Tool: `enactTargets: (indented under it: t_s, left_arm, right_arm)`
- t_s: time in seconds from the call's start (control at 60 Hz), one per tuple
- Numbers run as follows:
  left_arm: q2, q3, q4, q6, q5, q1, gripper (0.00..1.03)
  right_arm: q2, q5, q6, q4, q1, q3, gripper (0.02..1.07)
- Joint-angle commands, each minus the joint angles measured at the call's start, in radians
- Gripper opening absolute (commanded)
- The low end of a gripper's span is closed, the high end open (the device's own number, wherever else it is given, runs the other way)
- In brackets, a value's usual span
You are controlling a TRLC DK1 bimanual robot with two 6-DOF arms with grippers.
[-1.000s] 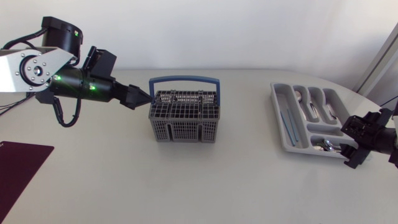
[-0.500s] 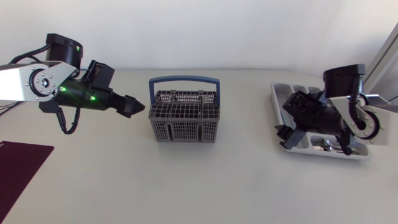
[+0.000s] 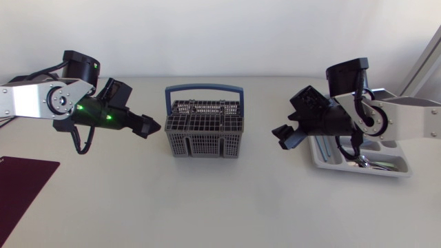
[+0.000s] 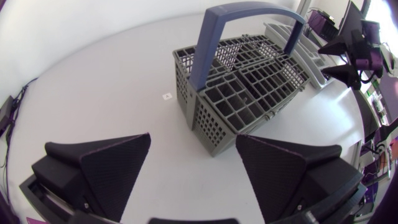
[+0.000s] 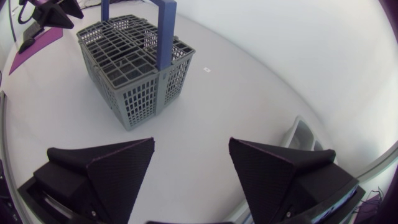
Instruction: Transfer all utensils from the basket to the drawer tray.
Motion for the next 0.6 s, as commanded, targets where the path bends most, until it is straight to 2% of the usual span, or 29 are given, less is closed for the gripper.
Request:
enactTargets:
  t_s: [0.0, 0.183, 0.267, 0.317, 0.35, 0.417, 0.583]
  left_arm:
    - [0.023, -0.034, 0.004, 0.026, -0.003, -0.011, 0.96]
    - [-0.030, -0.063, 0.004, 0.031, -0.004, -0.012, 0.96]
    - [-0.087, -0.094, 0.013, 0.039, -0.036, -0.009, 0.97]
    - [-0.142, -0.129, 0.050, 0.039, -0.044, -0.006, 0.97]
    - [-0.196, -0.163, 0.091, 0.039, -0.079, -0.005, 0.97]
    - [-0.267, -0.209, 0.150, 0.040, -0.125, -0.003, 0.97]
    - [-0.348, -0.257, 0.150, 0.037, -0.147, 0.035, 0.98]
  right_arm:
    - [0.015, -0.009, 0.043, -0.007, 0.015, 0.017, 0.89]
    - [-0.035, -0.021, 0.058, -0.001, 0.015, -0.023, 0.89]
    - [-0.080, -0.010, 0.059, 0.009, 0.013, -0.057, 0.89]
    - [-0.111, 0.000, 0.061, 0.022, 0.009, -0.077, 0.95]
    - [-0.135, 0.005, 0.061, 0.030, 0.004, -0.094, 1.03]
    - [-0.175, 0.008, 0.059, 0.030, -0.008, -0.117, 1.03]
    - [-0.290, 0.034, 0.050, 0.056, -0.030, -0.191, 1.03]
